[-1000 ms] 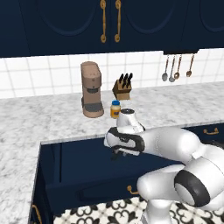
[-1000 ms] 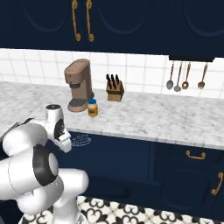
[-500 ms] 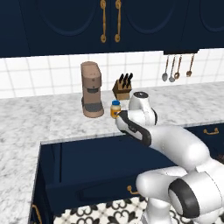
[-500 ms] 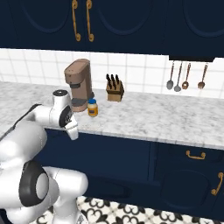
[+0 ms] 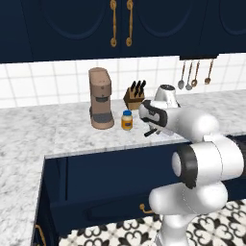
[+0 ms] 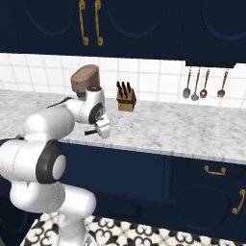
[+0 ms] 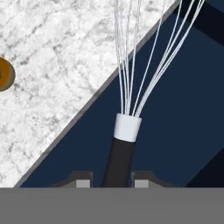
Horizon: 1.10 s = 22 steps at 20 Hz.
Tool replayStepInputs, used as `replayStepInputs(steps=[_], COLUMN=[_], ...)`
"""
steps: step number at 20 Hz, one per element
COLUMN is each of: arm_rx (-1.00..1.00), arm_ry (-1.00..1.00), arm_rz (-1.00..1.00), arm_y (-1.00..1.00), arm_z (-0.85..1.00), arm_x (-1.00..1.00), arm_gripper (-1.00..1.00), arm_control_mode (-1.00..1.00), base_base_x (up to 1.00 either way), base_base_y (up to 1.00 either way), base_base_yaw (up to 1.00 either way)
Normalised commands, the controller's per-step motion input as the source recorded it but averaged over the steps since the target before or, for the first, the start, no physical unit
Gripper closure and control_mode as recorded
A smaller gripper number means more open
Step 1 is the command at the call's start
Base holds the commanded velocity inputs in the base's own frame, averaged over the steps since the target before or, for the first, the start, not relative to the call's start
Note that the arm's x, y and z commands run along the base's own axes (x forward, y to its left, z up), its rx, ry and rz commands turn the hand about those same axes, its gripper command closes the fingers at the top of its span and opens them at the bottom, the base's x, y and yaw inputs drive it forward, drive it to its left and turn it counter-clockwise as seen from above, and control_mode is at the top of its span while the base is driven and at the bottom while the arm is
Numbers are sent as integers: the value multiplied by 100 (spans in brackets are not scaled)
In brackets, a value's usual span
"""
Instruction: Pick the whisk from the drawer and place it on the counter.
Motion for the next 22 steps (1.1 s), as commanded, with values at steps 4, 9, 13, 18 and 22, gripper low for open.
replayStepInputs(steps=[4,9,13,18,22], arm_rx=[0,-3,-1,0,0], arm_ry=[0,0,0,0,0], arm_rz=[2,5,5,5,6], arm_y=[-34,-4,-14,-33,-19], arm_z=[-41,-70,-46,-9,-34], arm_x=[59,58,51,53,61], arm_gripper=[100,100,100,100,100], arm_control_mode=[-100,-100,-100,-100,-100], base_base_x=[0,0,0,0,0], base_base_y=[0,0,0,0,0], base_base_yaw=[0,0,0,0,0])
